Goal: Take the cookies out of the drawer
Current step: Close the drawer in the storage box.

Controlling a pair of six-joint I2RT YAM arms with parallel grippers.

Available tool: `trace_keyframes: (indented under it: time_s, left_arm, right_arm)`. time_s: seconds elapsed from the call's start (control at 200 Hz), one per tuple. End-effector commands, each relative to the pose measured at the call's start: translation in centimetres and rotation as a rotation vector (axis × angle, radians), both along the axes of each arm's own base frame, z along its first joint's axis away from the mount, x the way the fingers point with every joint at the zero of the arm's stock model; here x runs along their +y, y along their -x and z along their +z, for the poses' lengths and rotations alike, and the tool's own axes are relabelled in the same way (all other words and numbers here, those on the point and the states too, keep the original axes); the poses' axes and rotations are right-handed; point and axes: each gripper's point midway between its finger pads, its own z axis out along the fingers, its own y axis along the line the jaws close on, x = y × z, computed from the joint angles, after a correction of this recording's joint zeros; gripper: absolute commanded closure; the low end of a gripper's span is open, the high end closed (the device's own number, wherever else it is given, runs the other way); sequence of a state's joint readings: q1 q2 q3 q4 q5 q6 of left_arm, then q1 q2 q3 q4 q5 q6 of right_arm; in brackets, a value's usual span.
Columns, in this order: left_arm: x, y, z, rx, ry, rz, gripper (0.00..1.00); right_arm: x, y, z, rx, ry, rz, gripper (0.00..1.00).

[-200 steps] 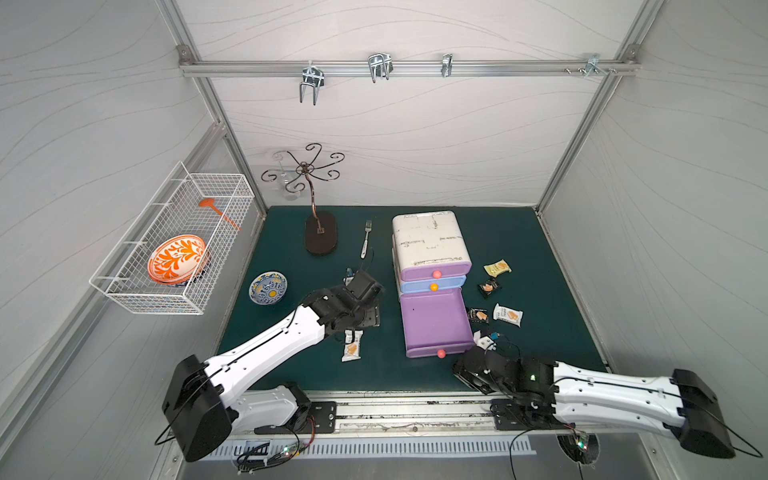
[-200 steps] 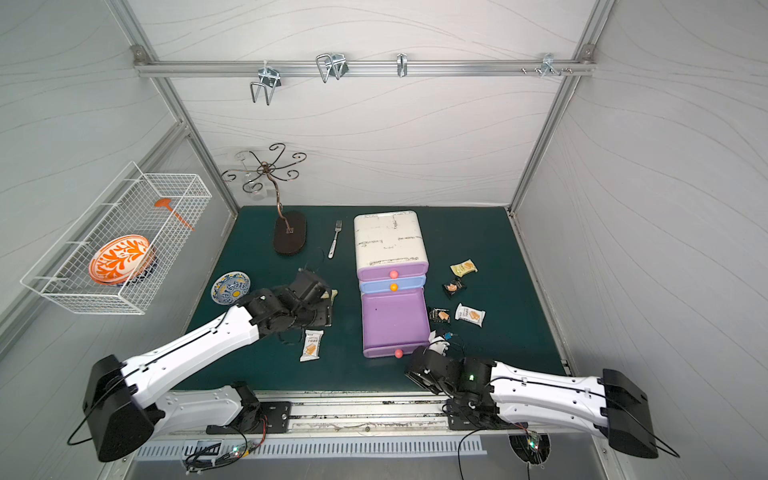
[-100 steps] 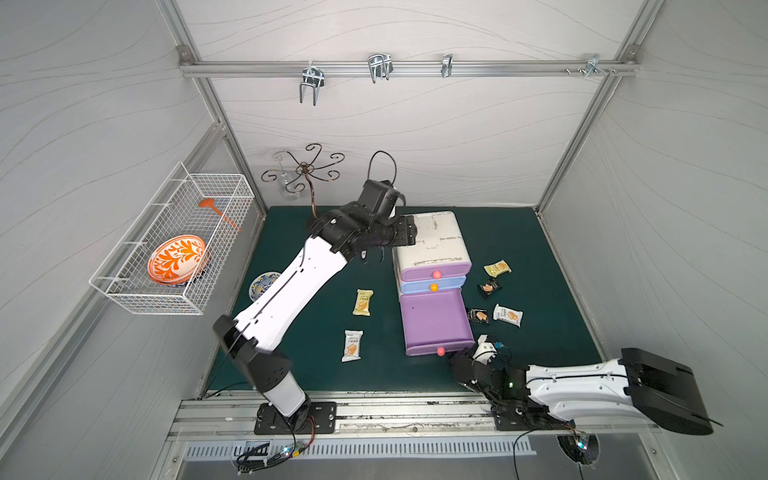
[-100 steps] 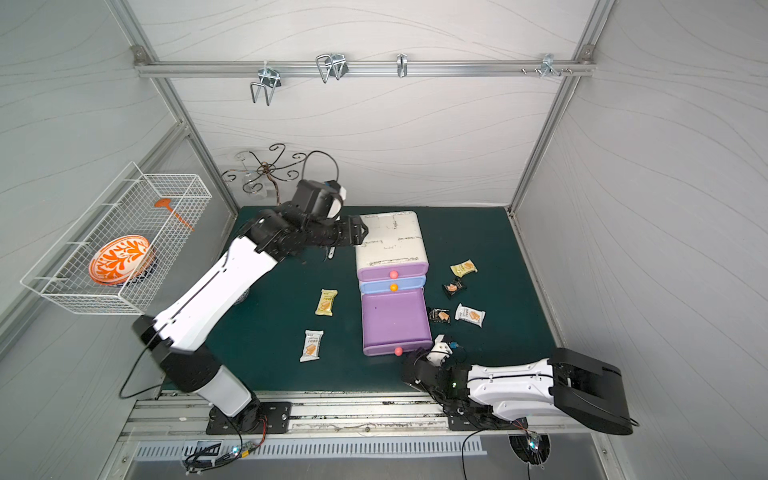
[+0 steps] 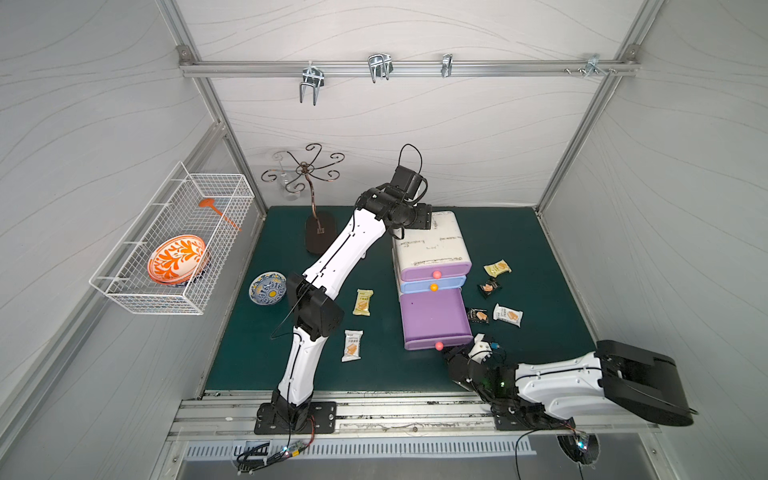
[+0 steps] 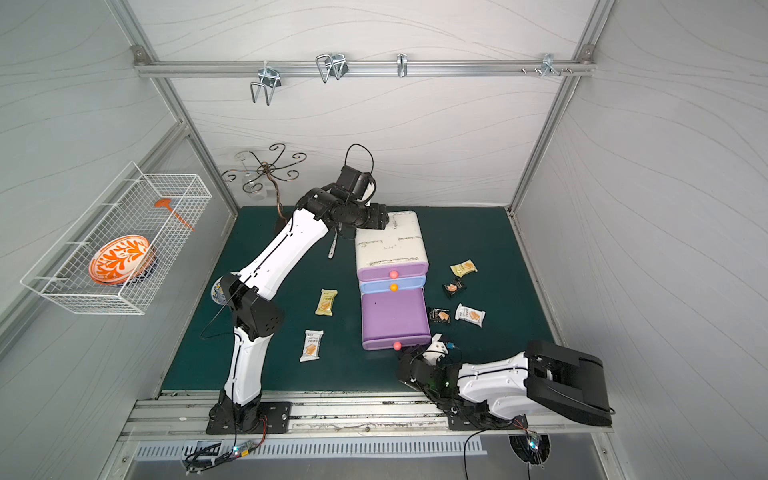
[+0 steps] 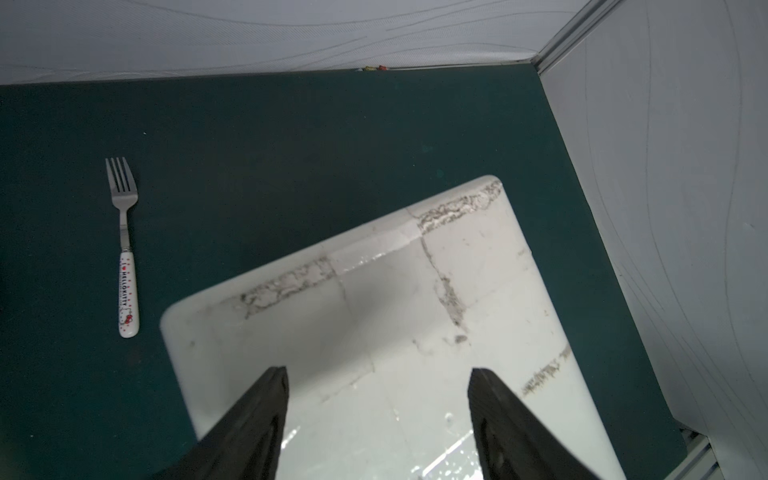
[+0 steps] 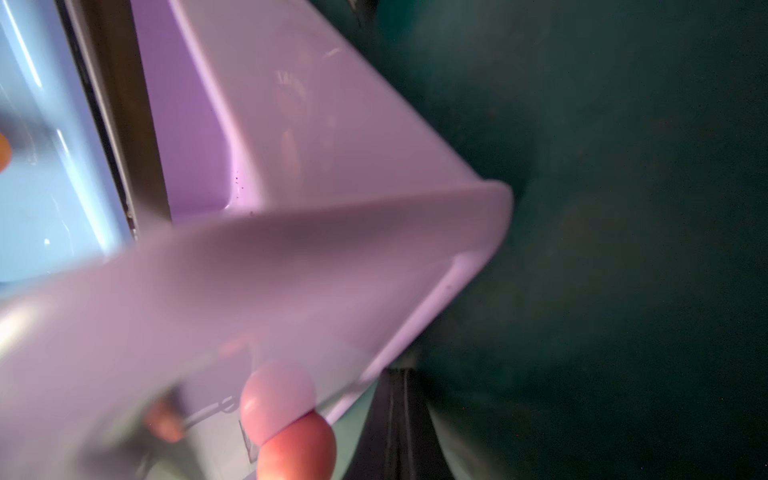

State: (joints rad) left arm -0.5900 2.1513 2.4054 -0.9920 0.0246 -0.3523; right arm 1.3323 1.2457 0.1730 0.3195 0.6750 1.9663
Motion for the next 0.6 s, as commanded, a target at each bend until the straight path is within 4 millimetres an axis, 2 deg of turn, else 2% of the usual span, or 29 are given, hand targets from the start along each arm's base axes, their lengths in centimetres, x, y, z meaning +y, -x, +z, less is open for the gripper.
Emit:
trace_keyframes:
  time_s: [0.0,0.135,0.325,0.525,0.595]
  left_arm:
    - [-0.7,-1.0,-1.7,0.015,0.004,-0.037,0.27]
    - [-1.4,-0.6,-4.3,0.077,0.005,-0.071,0.27]
    - [-1.2,0.5,-7.7,0.162,-0.017,-0.108,0.29]
    - [-1.1,1.2,-9.6,0.210,-0.020,-0.137,0.31]
    - [-1.2,1.4,-9.9,0.222,-0.010,-0.144,0.31]
  right_arm:
    - [-1.1,-0.7,-1.5,0.017,0.057,-0.014,1.00]
    - [-0.7,-3.3,-1.4,0.003,0.031,-0.031,1.00]
    - [2.2,-7.2,-1.2,-0.010,-0.013,0.002,1.00]
    - [5.0,-11.2,-2.1,-0.015,-0.062,0.006,1.00]
    - [5.4,-12.6,-2.3,-0.019,-0.065,-0.005,1.00]
